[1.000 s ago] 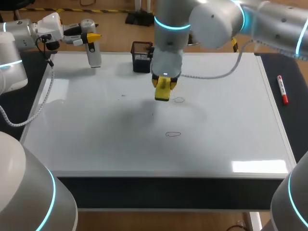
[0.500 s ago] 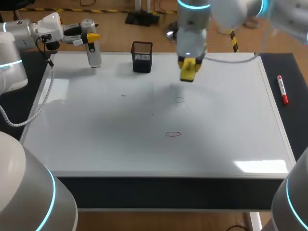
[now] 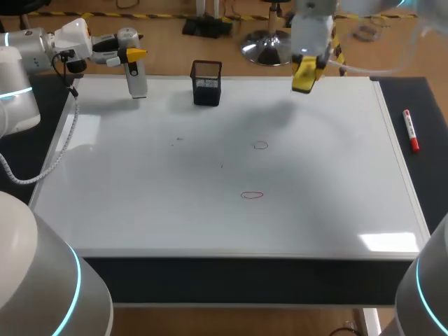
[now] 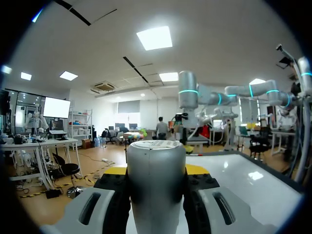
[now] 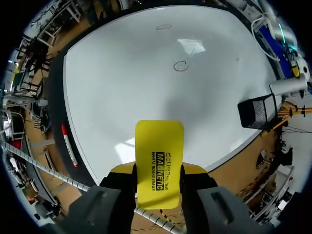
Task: Pick up the inspection probe, press it on each red-marked spot on the whiteboard one by one, put down the probe, pick up the eraser, and wipe off all the red marks.
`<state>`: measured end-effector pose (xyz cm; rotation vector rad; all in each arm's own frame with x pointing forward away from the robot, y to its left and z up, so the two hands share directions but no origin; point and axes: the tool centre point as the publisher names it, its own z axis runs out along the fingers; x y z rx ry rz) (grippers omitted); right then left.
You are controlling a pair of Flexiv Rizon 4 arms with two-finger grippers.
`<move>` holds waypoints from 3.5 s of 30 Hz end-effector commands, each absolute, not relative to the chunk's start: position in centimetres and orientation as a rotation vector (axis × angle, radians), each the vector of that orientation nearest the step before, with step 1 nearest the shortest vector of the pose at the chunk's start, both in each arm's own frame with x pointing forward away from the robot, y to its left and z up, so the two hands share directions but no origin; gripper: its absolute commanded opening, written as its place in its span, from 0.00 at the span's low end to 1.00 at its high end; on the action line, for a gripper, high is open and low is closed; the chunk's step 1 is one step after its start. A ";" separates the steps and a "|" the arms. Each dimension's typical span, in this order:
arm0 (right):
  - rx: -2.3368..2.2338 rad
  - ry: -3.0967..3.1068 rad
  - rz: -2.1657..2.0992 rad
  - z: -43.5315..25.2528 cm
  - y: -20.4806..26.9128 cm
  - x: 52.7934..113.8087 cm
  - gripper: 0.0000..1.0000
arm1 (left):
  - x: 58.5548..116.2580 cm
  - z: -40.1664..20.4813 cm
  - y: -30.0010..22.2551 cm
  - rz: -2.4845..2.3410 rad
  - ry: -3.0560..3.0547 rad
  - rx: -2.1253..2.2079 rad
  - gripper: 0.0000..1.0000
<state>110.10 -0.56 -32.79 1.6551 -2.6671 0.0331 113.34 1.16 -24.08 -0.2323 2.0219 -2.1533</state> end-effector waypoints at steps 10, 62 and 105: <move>1.593 -2.708 -0.001 -33.4 -3.8 114.6 0.00 | 113.4 -24.1 1.2 -2.155 2.018 -0.230 0.00; 1.561 -2.744 0.020 -33.3 -4.4 114.9 0.00 | 100.1 -21.7 -9.1 -2.313 2.104 0.013 0.00; 1.561 -2.744 0.020 -33.3 -4.4 114.9 0.00 | 93.7 -24.3 -30.1 -2.637 2.262 0.584 0.00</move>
